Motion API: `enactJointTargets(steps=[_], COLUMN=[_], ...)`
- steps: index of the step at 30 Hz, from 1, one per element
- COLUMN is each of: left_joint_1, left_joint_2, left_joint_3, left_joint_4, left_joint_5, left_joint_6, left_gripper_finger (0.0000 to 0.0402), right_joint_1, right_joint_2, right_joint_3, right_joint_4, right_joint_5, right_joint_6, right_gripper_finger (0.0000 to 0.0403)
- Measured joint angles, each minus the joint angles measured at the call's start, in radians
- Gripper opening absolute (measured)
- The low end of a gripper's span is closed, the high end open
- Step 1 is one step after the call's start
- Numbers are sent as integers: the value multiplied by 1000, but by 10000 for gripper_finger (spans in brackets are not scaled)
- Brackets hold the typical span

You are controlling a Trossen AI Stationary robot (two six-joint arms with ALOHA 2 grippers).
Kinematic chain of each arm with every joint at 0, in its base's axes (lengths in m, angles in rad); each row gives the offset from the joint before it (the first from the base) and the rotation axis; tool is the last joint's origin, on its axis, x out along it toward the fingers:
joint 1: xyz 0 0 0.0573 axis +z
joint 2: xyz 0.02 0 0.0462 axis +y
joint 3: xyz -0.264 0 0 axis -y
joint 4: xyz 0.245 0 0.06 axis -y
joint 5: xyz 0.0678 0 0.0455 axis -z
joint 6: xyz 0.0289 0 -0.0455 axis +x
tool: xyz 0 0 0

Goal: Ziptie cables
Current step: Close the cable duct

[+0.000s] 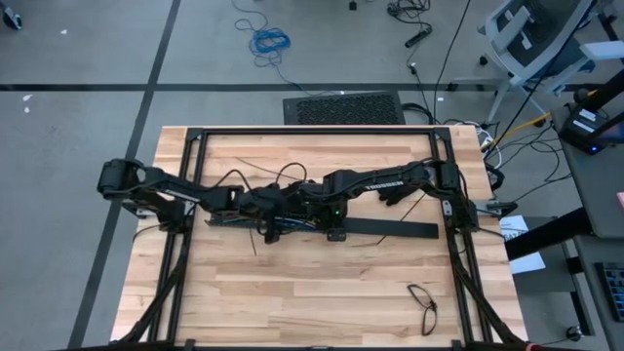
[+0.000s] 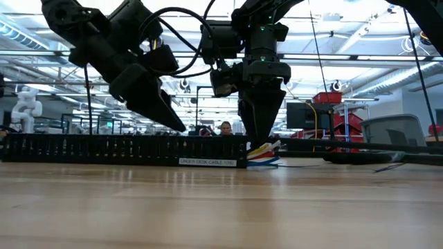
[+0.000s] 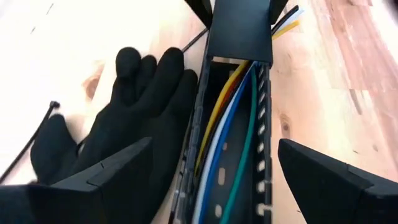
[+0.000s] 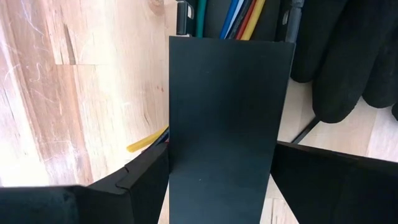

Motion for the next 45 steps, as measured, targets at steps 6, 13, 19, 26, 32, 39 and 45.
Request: enactJointTargets(steps=[6, 13, 19, 26, 32, 39, 45], left_joint_1=[0, 0, 1, 1, 1, -8, -11], left_joint_2=[98, 131, 132, 174, 220, 249, 293], left_joint_3=[1, 1, 1, 2, 2, 2, 2], left_joint_4=[87, 181, 190, 295, 357, 354, 433], left_joint_5=[20, 9, 7, 15, 31, 33, 33], left_joint_6=[6, -2, 30, 38, 33, 36, 40], left_gripper_finger=[339, 339, 339, 339, 339, 339, 339], right_joint_1=[0, 0, 0, 0, 0, 0, 0], right_joint_2=[0, 0, 0, 0, 0, 0, 0], right_joint_3=[0, 0, 0, 0, 0, 0, 0], right_joint_4=[0, 1, 2, 3, 1, 2, 2], right_joint_5=[0, 0, 0, 0, 0, -1, -1], right_joint_6=[3, 4, 3, 3, 5, 6, 6], right_gripper_finger=[256, 256, 256, 256, 256, 256, 256])
